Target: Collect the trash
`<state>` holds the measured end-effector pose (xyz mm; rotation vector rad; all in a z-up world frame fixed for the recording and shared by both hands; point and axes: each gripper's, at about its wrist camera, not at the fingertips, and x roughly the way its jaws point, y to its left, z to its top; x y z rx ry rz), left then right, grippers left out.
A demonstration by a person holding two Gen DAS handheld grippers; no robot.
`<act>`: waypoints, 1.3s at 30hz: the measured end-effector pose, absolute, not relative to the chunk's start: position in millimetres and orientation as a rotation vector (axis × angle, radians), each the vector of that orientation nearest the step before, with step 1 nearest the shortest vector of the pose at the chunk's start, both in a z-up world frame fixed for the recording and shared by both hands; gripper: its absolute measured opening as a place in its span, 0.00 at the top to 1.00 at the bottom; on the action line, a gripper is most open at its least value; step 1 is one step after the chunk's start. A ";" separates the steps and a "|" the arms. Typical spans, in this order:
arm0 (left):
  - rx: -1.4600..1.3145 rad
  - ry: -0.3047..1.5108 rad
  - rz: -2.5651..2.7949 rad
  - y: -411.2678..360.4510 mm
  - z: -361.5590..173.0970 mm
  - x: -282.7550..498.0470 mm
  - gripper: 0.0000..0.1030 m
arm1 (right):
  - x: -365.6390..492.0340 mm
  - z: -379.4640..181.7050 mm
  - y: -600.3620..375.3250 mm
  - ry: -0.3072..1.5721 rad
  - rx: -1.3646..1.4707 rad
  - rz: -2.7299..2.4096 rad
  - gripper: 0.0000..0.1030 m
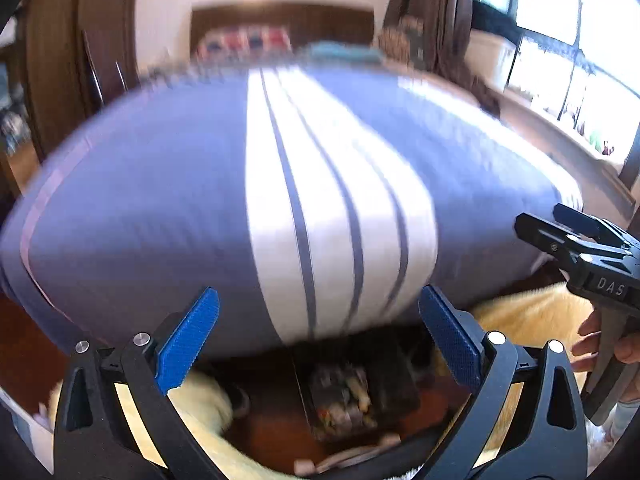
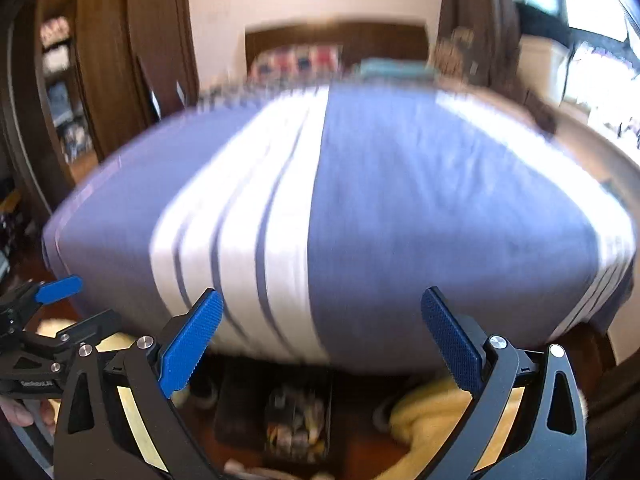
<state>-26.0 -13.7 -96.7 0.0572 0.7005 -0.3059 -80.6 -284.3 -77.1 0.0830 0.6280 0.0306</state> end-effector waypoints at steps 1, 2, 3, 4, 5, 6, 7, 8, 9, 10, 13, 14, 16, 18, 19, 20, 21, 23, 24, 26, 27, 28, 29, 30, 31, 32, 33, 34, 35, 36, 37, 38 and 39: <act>0.057 0.652 -0.299 -12.9 -82.2 -31.8 0.08 | -88.7 -62.0 -285.1 0.574 0.077 0.019 0.03; 0.055 0.620 -0.294 -12.8 -71.9 -36.4 0.08 | -93.6 -53.2 -285.1 0.544 0.072 0.011 0.03; 0.052 0.581 -0.289 -10.9 -60.4 -41.4 0.08 | -100.9 -40.0 -285.5 0.497 0.062 -0.005 0.03; 0.047 0.547 -0.284 -9.3 -49.3 -45.1 0.08 | -106.6 -29.6 -286.1 0.461 0.055 -0.018 0.03; 0.044 0.522 -0.280 -8.1 -40.9 -48.3 0.08 | -111.6 -19.8 -286.6 0.429 0.049 -0.027 0.03; 0.040 0.488 -0.273 -6.6 -29.0 -52.4 0.08 | -118.3 -7.6 -286.5 0.390 0.042 -0.037 0.03; 0.040 0.467 -0.269 -6.8 -22.7 -56.1 0.08 | -122.0 -0.2 -286.8 0.366 0.037 -0.043 0.03; 0.040 0.444 -0.265 -6.2 -16.0 -59.0 0.08 | -127.1 9.9 -286.8 0.334 0.030 -0.050 0.03; 0.040 0.415 -0.260 -7.2 -8.3 -62.1 0.08 | -129.6 15.7 -287.1 0.316 0.026 -0.051 0.03; 0.040 0.391 -0.258 -7.9 -1.4 -65.3 0.08 | -132.6 22.3 -287.4 0.296 0.023 -0.053 0.03; 0.029 0.341 -0.254 -11.1 14.8 -70.2 0.08 | -135.6 37.9 -288.4 0.250 0.019 -0.052 0.03; 0.028 0.322 -0.249 -12.0 20.2 -72.2 0.08 | -136.7 42.3 -288.4 0.238 0.018 -0.051 0.03; 0.034 0.293 -0.236 -12.1 28.8 -77.8 0.08 | -141.1 53.2 -288.7 0.204 0.013 -0.055 0.03; 0.045 0.268 -0.222 -15.9 34.9 -82.2 0.08 | -148.3 61.1 -285.9 0.177 0.010 -0.067 0.03; 0.047 0.260 -0.222 -16.9 36.4 -84.9 0.08 | -149.8 63.1 -285.4 0.167 0.012 -0.071 0.03; 0.047 0.254 -0.224 -16.5 37.6 -88.6 0.08 | -151.9 65.3 -285.5 0.157 0.015 -0.072 0.03; 0.046 0.250 -0.228 -16.9 39.0 -90.5 0.08 | -154.2 68.1 -286.3 0.146 0.020 -0.073 0.03; 0.046 0.239 -0.228 -15.2 40.7 -95.4 0.08 | -157.6 70.6 -286.4 0.130 0.023 -0.078 0.03; 0.045 0.233 -0.228 -13.6 41.2 -97.9 0.08 | -160.1 70.9 -285.5 0.121 0.020 -0.082 0.03; 0.042 0.225 -0.228 -12.0 42.0 -101.6 0.08 | -164.5 71.8 -284.3 0.111 0.015 -0.082 0.03; 0.040 0.222 -0.229 -11.8 42.9 -102.6 0.08 | -165.0 70.9 -283.7 0.109 0.015 -0.079 0.03; 0.038 0.220 -0.230 -10.6 43.7 -103.3 0.08 | -165.3 70.2 -283.3 0.107 0.014 -0.077 0.03; 0.038 0.218 -0.231 -10.0 44.4 -104.1 0.08 | -165.7 70.1 -281.6 0.107 0.013 -0.076 0.03; 0.039 0.218 -0.231 -11.2 44.5 -104.7 0.08 | -165.2 70.0 -281.6 0.106 0.012 -0.075 0.03; 0.040 0.218 -0.232 -10.1 45.1 -104.5 0.08 | -164.8 69.6 -281.4 0.107 0.011 -0.074 0.03; 0.041 0.219 -0.233 -9.0 45.9 -104.6 0.08 | -164.6 68.9 -280.8 0.109 0.012 -0.073 0.03; 0.042 0.218 -0.233 -8.8 45.9 -104.8 0.08 | -164.3 68.6 -280.4 0.109 0.012 -0.073 0.03; 0.042 0.220 -0.233 -8.8 46.0 -104.6 0.08 | -164.0 68.5 -280.3 0.110 0.013 -0.072 0.03; 0.043 0.223 -0.233 -9.2 45.8 -104.8 0.08 | -163.9 68.5 -280.3 0.110 0.014 -0.072 0.03; 0.042 0.223 -0.232 -8.2 46.0 -106.0 0.08 | -163.8 68.6 -280.0 0.110 0.013 -0.072 0.03; 0.041 0.225 -0.231 -7.4 45.8 -106.2 0.08 | -164.0 68.4 -279.7 0.111 0.014 -0.073 0.03; 0.040 0.226 -0.230 -7.1 46.1 -106.4 0.08 | -164.4 68.5 -279.7 0.111 0.015 -0.073 0.03; 0.038 0.226 -0.229 -6.3 47.2 -106.2 0.08 | -164.3 68.4 -280.5 0.112 0.018 -0.074 0.03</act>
